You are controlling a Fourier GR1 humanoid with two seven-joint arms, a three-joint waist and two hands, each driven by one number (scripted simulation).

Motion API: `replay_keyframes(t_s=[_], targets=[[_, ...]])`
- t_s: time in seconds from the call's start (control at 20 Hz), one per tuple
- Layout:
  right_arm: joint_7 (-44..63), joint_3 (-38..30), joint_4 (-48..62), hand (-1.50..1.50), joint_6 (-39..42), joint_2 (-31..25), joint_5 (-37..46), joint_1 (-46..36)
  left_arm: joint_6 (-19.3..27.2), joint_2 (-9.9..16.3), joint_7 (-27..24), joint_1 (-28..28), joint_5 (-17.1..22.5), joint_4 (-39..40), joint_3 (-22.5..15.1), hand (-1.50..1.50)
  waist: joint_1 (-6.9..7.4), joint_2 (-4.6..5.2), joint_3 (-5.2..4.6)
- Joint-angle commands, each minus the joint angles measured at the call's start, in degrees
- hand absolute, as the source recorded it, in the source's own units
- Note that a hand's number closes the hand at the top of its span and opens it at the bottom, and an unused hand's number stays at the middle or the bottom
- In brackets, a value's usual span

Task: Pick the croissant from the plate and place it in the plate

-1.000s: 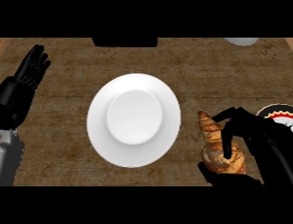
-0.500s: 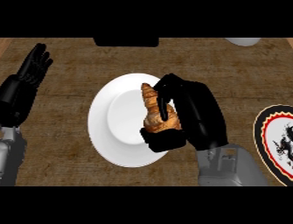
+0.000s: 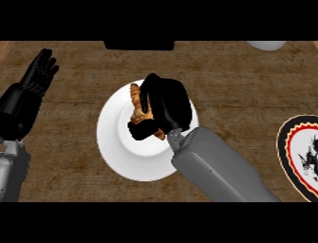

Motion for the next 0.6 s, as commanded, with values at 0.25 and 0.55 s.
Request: replay_keyframes(t_s=[0.25,0.55], targets=[[2.36,7.53,18.93,-1.50,-15.03,0.16,-14.73,-9.75,1.54,-3.31,-2.38,-1.62,-2.45,2.90,-2.51,0.00,1.53,0.52,-0.01],[-11.50,8.79,25.33,-1.50,-19.16,0.16,-28.52,-10.86,-0.11,-2.39,0.89,-3.51,-1.06,1.92,-2.39,0.00,2.55,0.74,0.05]])
